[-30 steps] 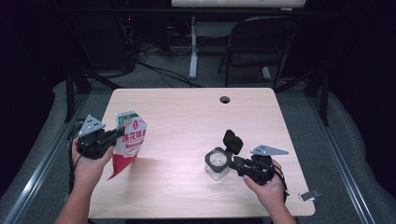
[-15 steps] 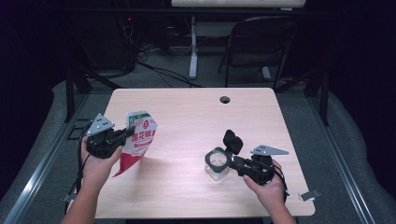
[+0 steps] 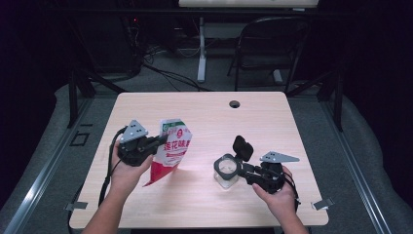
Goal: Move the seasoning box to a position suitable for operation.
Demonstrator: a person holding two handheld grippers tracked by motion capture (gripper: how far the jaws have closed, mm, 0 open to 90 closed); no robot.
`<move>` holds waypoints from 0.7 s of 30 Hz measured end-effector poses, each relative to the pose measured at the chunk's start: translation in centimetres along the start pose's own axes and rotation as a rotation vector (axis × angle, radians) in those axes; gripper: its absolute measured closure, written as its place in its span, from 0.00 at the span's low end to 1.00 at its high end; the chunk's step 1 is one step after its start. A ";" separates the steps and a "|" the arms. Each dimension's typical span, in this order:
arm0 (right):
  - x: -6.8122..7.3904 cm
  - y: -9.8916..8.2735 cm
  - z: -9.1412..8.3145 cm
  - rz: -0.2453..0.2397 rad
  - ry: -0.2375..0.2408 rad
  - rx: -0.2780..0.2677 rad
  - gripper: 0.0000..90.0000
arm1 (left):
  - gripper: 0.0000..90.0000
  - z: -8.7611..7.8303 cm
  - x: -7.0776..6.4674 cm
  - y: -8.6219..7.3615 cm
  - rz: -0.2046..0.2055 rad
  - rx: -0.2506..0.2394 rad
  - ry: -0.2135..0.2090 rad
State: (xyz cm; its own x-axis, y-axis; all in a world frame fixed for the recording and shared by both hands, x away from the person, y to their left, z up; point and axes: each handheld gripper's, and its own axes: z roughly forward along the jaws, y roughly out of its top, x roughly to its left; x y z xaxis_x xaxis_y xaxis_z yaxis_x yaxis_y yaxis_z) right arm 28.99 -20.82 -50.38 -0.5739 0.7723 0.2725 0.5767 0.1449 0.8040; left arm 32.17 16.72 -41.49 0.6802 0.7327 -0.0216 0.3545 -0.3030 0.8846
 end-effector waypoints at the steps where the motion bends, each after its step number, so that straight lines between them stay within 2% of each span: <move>1: 0.0 0.0 0.0 -0.006 0.000 0.000 0.72 | 1.00 0.4 -0.4 0.2 0.005 -0.003 -0.010; 7: 0.1 0.1 -0.1 -0.018 0.003 0.000 0.72 | 1.00 2.0 -2.2 0.9 0.034 -0.003 -0.058; 13: 0.1 0.1 0.0 -0.018 0.007 -0.006 0.72 | 1.00 2.6 -3.1 1.2 0.049 -0.005 -0.093; 19: 0.4 0.2 -0.1 -0.026 0.009 -0.004 0.72 | 1.00 2.7 -3.5 0.0 0.064 0.015 -0.112; 21: 0.5 0.3 0.0 -0.030 0.010 -0.007 0.72 | 1.00 2.3 -3.2 -0.5 0.050 0.003 -0.126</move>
State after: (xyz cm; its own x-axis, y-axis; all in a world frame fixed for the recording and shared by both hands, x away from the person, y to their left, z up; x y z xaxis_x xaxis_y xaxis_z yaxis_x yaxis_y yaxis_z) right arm 28.85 -20.45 -50.01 -0.5965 0.7617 0.2529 0.5546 0.1634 0.8159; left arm 31.28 13.11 -42.98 0.7723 0.6343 -0.0357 0.3197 -0.3394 0.8847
